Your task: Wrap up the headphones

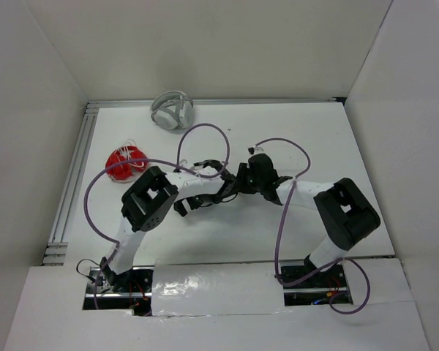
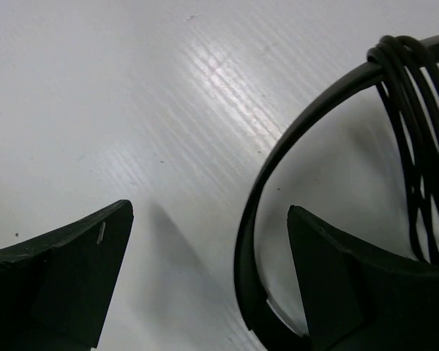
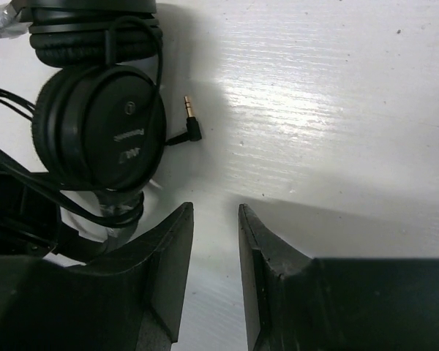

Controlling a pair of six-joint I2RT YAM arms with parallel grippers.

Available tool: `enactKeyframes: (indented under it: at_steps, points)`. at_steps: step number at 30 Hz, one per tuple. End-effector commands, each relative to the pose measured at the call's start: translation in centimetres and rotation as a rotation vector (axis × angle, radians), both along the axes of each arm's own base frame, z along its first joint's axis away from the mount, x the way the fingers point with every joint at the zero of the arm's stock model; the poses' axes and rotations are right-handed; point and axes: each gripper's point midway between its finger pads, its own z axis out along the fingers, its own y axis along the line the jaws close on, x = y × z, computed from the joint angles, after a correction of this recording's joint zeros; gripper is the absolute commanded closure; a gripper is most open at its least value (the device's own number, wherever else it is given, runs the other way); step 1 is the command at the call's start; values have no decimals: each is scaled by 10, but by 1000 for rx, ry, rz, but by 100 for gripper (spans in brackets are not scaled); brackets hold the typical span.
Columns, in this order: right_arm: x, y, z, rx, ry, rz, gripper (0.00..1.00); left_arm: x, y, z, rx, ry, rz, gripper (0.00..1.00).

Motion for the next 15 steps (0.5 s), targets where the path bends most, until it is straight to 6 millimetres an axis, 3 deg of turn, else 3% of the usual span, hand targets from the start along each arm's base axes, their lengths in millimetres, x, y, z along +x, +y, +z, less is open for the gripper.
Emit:
enactKeyframes:
  at_steps: [1,5,9,10,12,14,15]
  points:
    - [10,1,32,12,-77,-19,61,-8,11,25,-20,-52,51,1]
    - [7,0,51,22,-105,-23,57,-20,11,36,-40,-52,23,1]
    - [6,-8,85,35,-176,-53,52,-27,5,53,-75,-54,-28,0]
    - [5,-12,87,21,-177,-67,51,-29,0,64,-97,-55,-61,1]
    - [4,-16,110,47,-226,-87,48,-28,-9,80,-132,-73,-105,1]
    - [1,-24,133,75,-268,-129,39,-25,-18,104,-161,-74,-199,1]
    - [-2,-29,148,94,-301,-144,26,-16,-32,126,-199,-96,-304,1]
